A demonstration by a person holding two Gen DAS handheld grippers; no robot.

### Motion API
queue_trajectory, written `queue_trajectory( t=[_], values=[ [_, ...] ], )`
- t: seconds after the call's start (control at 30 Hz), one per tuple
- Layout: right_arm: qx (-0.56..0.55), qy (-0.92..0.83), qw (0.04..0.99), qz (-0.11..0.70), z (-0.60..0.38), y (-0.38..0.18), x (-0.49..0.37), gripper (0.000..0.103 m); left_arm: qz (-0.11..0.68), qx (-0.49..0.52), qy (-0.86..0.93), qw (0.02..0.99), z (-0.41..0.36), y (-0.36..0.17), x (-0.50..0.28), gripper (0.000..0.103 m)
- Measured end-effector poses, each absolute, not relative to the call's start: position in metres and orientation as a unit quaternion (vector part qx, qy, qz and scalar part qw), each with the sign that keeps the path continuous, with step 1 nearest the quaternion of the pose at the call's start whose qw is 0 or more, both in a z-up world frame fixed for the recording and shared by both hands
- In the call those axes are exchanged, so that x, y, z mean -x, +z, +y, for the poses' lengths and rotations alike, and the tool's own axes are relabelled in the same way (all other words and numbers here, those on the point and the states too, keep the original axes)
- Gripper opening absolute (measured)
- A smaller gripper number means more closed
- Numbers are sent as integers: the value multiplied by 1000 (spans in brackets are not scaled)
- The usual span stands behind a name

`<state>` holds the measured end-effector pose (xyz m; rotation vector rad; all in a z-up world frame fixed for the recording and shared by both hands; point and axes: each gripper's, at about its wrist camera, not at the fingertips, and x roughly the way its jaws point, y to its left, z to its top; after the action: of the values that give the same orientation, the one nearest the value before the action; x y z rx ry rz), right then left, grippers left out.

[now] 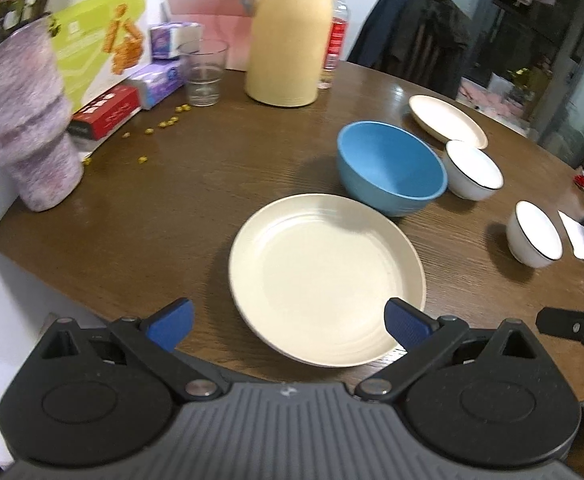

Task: Organize plates and bowls
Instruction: 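Move both open grippers back across the table toward the last cream plate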

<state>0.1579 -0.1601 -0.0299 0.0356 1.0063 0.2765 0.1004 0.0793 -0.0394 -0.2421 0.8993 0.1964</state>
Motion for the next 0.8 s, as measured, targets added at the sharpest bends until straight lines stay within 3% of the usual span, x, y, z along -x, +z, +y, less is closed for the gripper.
queue_trajectory(
  t=[0.4, 0.8],
  values=[
    [-45, 59, 893, 444, -218, 6, -168, 103, 427, 111, 46, 896, 60, -25, -136, 103],
    [-63, 37, 906, 417, -270, 46, -266, 103, 366, 99, 39, 924, 36, 31, -222, 103]
  ],
)
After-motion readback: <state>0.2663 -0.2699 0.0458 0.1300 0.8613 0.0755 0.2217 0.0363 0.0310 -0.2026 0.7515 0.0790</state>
